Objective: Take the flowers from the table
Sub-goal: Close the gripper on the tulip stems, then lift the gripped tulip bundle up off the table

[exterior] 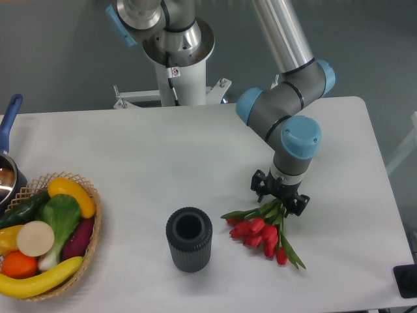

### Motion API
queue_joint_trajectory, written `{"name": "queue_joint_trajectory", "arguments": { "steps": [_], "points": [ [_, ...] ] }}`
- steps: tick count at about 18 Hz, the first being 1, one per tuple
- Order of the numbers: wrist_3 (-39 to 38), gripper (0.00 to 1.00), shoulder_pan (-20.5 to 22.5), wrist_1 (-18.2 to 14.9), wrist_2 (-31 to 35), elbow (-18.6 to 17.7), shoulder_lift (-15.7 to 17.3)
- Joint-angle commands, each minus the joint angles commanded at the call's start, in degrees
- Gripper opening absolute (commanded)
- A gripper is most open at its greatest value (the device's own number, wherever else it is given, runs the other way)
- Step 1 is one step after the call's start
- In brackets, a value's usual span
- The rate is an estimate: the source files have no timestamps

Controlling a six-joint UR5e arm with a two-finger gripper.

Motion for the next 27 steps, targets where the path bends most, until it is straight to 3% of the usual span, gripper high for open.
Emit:
{"name": "queue_joint_trajectory", "arguments": {
  "steps": [5,10,21,25,27],
  "points": [
    [0.2,0.39,0.1,0.0,0.1,0.0,0.4],
    [0.1,0.28,0.2,-0.1,0.0,0.0,0.6],
    [0.4,0.28,0.3,0.0,-0.1,1.1,1.0],
    [0.3,0.28,0.9,-0.2,-1.3,1.6,6.8],
    [-0.3,0.28,1.1,-0.3,-5.9,1.8,8.1]
  ]
}}
